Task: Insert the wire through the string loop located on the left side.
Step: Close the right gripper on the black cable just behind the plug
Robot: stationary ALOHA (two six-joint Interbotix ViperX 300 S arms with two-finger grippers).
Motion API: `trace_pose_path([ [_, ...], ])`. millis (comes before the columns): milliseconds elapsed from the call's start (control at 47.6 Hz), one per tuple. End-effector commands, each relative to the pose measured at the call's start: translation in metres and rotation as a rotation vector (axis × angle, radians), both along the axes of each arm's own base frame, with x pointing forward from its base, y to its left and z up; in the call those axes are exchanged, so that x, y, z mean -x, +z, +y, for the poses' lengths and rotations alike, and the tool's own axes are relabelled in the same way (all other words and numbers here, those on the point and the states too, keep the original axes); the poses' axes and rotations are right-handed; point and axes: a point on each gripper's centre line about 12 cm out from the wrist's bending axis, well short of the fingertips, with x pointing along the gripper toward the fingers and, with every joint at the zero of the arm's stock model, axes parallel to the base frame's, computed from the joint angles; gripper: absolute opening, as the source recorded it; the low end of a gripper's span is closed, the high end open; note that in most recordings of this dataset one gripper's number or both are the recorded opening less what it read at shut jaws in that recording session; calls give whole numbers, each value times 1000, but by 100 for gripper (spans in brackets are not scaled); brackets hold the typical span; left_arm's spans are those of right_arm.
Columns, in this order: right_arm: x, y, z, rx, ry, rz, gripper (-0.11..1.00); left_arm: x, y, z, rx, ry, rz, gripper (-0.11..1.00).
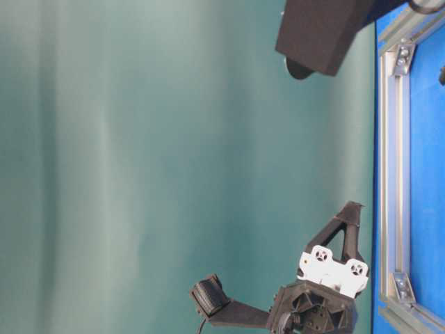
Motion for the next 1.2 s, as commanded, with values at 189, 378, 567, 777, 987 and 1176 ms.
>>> trace_pose_path([
  [189,-3,38,1,-9,2,-33,0,-1,14,1,-11,1,-42,0],
  [378,2,67,-1,-7,1,-44,0,-2,15,1,-10,2,-44,0],
  [567,4,74,-1,-5,1,-39,0,-2,15,1,-10,2,-44,0],
  [777,4,74,-1,-4,2,-39,0,-1,14,1,-10,2,-42,0],
  [987,4,74,-1,-4,1,-39,0,-1,14,1,-10,2,-42,0],
  [1176,4,74,-1,-4,1,-39,0,-1,15,1,-10,2,-42,0],
])
